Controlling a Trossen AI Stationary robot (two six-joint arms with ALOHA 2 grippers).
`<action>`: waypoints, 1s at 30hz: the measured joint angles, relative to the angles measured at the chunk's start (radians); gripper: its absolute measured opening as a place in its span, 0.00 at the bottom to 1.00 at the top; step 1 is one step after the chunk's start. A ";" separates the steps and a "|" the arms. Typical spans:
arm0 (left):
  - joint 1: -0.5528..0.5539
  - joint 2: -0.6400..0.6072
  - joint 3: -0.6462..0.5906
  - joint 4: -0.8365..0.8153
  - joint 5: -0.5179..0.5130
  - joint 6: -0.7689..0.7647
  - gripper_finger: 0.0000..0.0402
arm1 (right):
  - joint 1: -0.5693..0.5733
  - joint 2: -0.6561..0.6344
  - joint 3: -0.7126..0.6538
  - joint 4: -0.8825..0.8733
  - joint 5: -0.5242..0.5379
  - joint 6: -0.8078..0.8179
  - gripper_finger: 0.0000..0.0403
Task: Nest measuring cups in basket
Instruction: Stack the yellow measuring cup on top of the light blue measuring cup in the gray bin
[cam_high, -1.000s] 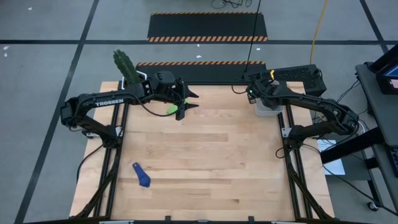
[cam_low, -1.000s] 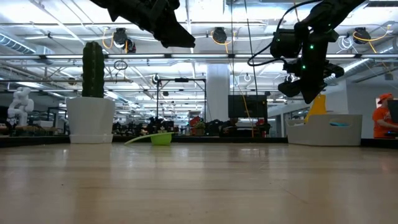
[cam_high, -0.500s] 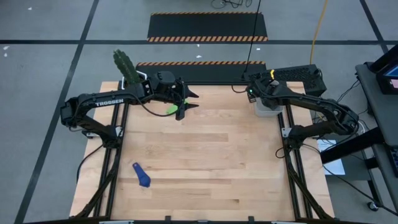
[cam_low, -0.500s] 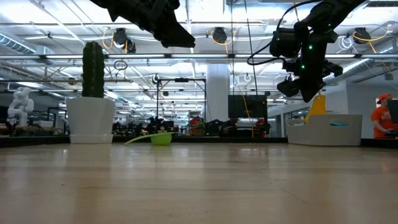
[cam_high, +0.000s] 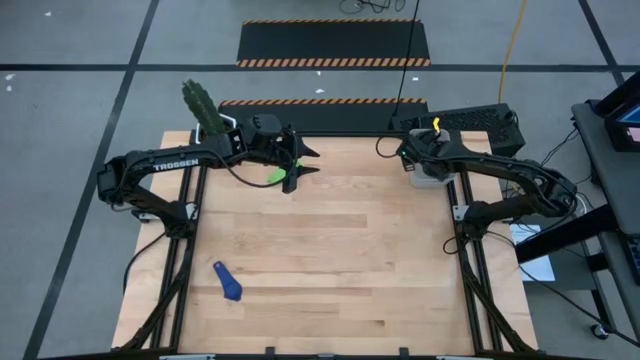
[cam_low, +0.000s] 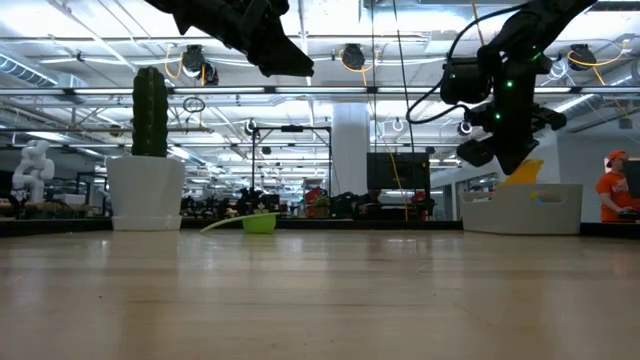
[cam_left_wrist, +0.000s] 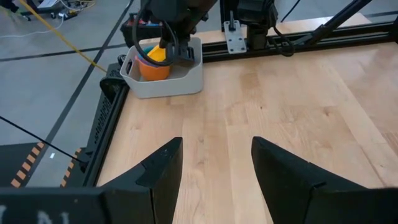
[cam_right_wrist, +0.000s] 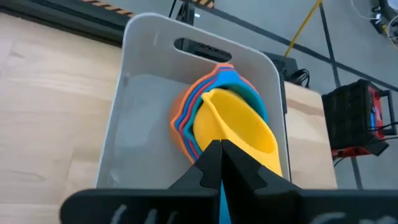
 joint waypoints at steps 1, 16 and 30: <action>0.000 0.000 0.000 0.000 0.000 0.000 0.49 | 0.000 0.000 -0.004 -0.003 -0.001 0.004 0.00; 0.000 0.000 0.000 0.000 0.000 -0.002 0.49 | 0.000 0.000 -0.008 0.009 -0.013 -0.016 0.00; 0.000 0.000 0.000 0.001 0.000 0.001 0.49 | 0.022 0.000 0.027 0.023 0.004 -0.077 0.02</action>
